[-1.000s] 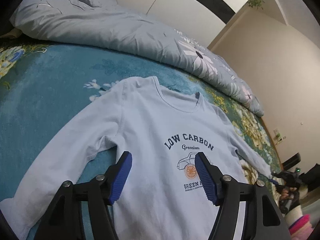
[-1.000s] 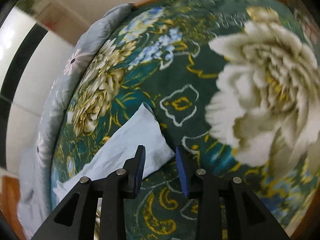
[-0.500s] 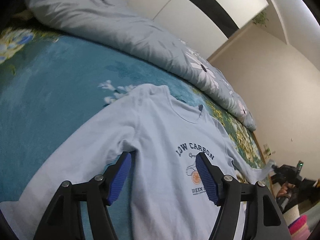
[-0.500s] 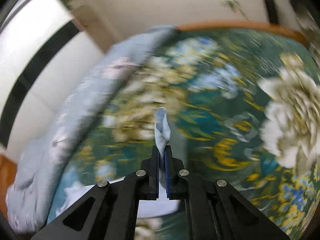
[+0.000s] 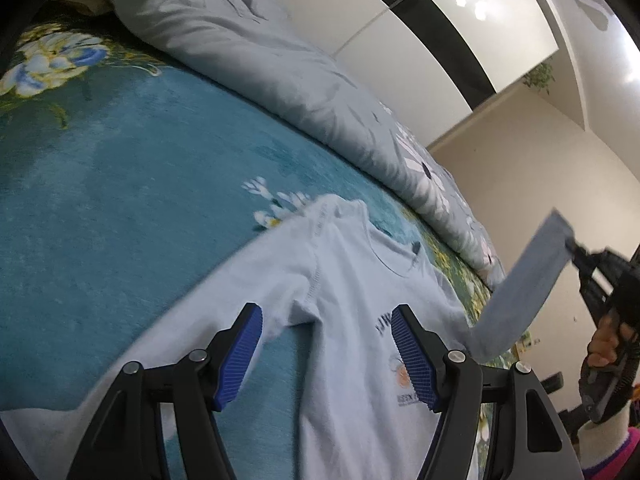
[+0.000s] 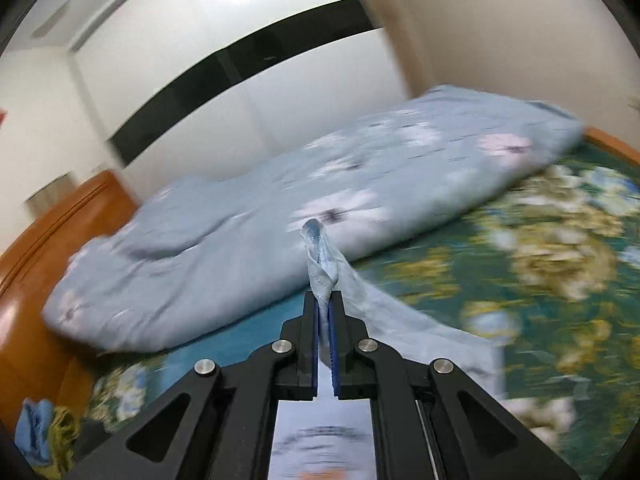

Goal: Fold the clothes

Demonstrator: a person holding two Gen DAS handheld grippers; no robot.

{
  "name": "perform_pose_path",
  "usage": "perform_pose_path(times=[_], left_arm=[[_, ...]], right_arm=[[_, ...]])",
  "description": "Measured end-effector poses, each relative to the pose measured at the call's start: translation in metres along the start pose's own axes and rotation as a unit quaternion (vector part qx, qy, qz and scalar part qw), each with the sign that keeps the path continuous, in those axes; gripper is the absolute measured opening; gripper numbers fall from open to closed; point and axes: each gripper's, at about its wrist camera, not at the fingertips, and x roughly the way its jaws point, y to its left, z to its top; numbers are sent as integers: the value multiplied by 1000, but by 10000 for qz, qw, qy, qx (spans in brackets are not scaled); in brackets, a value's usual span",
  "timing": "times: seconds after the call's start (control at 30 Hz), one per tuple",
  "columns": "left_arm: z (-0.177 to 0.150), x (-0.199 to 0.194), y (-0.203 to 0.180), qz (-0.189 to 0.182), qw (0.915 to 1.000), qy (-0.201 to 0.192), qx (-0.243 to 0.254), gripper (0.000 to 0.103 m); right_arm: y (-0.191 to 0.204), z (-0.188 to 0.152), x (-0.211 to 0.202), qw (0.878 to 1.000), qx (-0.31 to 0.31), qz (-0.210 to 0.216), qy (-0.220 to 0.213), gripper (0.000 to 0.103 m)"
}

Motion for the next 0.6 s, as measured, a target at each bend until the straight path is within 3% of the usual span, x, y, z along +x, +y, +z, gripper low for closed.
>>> perform_pose_path(times=[0.13,0.37,0.5,0.6], left_arm=[[4,-1,13,140,9997,-36,-172,71],[6,2,30,106,9988,105,-474,71],[5,2,30,121,9988,137,-459,71],[4,5,31,150,9987,210,-446,71]], right_arm=[[55,-44,52,9974,-359,414,469,4],[82,-160,153,9787,-532,469,1928,5],[90,-189,168,9682,-899,459,2289,6],[97,-198,166,9588,-1203,543,2514,14]])
